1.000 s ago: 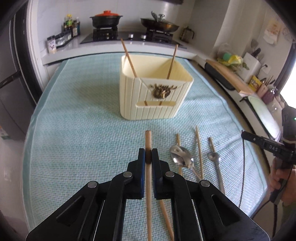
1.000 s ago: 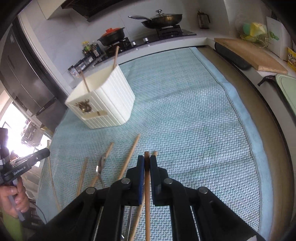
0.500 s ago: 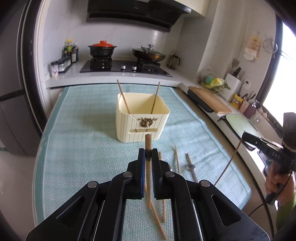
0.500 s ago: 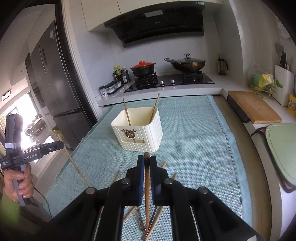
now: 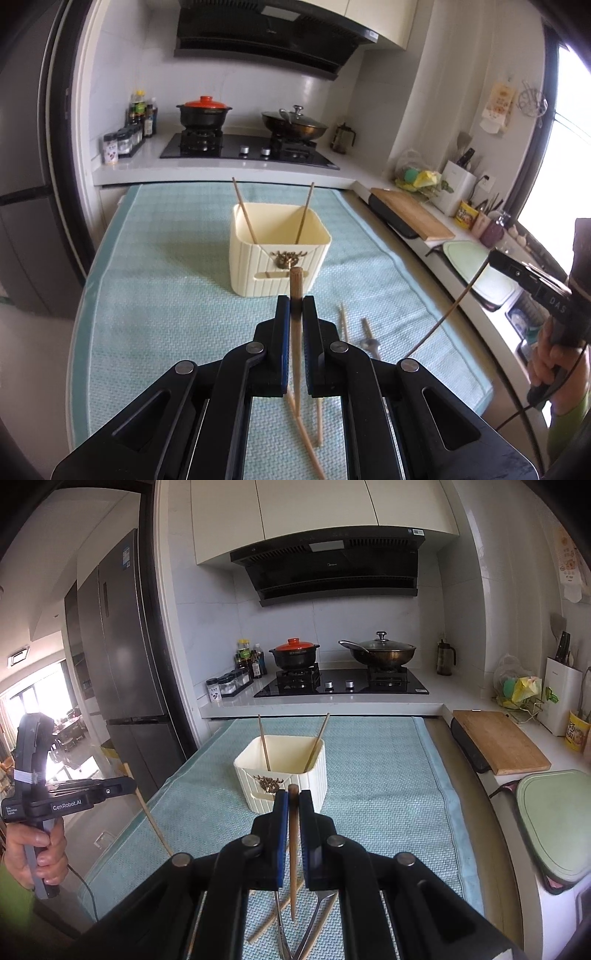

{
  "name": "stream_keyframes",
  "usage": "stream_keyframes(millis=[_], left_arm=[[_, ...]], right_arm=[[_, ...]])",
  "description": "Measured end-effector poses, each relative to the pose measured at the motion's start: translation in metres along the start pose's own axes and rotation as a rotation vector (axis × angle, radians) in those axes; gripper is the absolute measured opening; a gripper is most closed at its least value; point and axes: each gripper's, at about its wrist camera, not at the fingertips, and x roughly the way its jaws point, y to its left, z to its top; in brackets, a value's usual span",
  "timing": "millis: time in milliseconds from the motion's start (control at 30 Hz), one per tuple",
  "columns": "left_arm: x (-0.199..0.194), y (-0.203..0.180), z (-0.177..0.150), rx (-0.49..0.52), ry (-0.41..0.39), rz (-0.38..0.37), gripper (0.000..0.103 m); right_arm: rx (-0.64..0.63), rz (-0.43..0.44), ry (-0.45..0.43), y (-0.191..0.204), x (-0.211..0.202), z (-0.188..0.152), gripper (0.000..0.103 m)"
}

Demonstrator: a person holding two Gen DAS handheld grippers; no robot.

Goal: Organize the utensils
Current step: 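Lift the chopsticks with both tools and carry them over the cream box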

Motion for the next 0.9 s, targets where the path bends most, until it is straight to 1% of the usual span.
stream_keyframes(millis=[267,533,700,900], left_arm=[[-0.004,0.0,0.008,-0.003,-0.026,0.002,0.004],[-0.005,0.003,0.028,0.003,-0.053,0.011,0.004],[-0.007,0.001,0.049,0.019,-0.079,0.014,0.004],[-0.01,-0.006,0.086,0.051,-0.142,0.014,0.004]], right_arm=[[-0.014,0.002,-0.019,0.004,0.001,0.009,0.006],[-0.037,0.003,-0.031,0.008,0.009,0.026,0.006],[-0.063,0.006,-0.053,0.014,0.016,0.046,0.006],[-0.08,0.019,-0.088,0.02,0.029,0.078,0.006]])
